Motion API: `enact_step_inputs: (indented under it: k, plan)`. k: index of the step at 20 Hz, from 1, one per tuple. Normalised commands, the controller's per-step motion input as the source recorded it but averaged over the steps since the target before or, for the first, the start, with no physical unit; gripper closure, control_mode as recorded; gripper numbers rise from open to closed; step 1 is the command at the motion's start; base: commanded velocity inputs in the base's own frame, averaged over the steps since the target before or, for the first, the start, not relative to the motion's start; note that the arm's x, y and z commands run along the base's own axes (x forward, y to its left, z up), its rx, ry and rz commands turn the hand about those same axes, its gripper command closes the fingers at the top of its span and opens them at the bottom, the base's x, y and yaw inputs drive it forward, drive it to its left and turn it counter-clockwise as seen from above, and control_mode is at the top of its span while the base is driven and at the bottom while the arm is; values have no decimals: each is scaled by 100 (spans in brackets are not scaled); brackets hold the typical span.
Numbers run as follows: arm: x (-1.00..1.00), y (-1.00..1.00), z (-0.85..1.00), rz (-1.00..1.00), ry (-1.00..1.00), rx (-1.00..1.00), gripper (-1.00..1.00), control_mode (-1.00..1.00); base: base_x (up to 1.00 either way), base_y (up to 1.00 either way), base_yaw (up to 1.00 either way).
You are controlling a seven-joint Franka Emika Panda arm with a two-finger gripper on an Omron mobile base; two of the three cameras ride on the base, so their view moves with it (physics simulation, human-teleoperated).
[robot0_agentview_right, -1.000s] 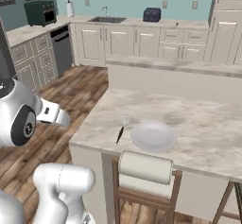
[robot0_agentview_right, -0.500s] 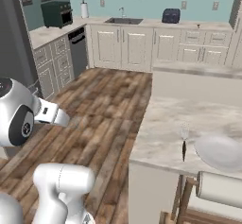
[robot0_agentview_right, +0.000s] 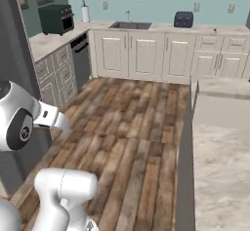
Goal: Take the fork and place it on the left side of the plate. Then take the spoon and place it on the right side of the plate. Make sure they're directly next to the plate.
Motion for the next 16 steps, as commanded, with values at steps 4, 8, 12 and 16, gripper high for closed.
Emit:
enact_step_inputs:
  k: [4, 8, 12, 16]
  plan:
    - [0, 0, 0, 0, 0, 0, -100, 100, 100, 44, -18]
    - [0, 0, 0, 0, 0, 0, -100, 100, 100, 12, -25]
    - [0, 0, 0, 0, 0, 0, -100, 100, 100, 0, -34]
    - [0, 0, 0, 0, 0, 0, -100, 100, 100, 0, -37]
